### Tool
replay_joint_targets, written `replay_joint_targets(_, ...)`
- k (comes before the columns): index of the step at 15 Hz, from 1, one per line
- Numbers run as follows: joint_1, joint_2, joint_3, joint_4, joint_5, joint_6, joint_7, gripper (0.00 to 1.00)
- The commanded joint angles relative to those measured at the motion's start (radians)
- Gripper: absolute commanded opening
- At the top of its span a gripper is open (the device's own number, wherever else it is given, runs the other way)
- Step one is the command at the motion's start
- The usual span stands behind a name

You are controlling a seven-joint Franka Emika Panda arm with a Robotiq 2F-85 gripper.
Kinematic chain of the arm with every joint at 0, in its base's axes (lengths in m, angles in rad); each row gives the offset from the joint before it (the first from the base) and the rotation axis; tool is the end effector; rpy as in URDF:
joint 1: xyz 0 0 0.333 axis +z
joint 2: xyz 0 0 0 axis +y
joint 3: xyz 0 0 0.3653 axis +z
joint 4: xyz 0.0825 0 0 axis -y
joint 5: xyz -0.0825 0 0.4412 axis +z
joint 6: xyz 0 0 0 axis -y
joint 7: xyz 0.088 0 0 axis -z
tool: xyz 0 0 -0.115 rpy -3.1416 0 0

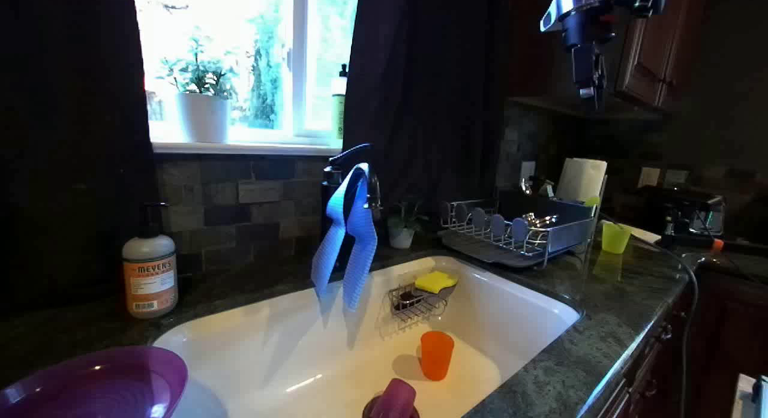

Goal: Lift the lid and make it stand upright on the dish rack

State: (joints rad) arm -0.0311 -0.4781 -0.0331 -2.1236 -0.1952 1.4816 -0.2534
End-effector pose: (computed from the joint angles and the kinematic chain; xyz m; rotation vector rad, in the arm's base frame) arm 0.4171 -0.0534 0.6186 2.9621 0.2864 -0.2837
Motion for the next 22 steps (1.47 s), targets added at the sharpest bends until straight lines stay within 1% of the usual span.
replay_joint_targets(1, 0.017, 0.001, -0.013, 0.002, -0.005, -0.003, 0.006, 1.00)
replay_joint_targets(15, 0.017, 0.001, -0.013, 0.003, -0.005, -0.003, 0.006, 1.00)
replay_joint_targets(18, -0.001, -0.010, -0.037, -0.001, 0.028, 0.073, 0.065, 1.00)
replay_joint_targets(22, -0.041, -0.006, -0.088, -0.010, 0.064, 0.236, 0.159, 1.00)
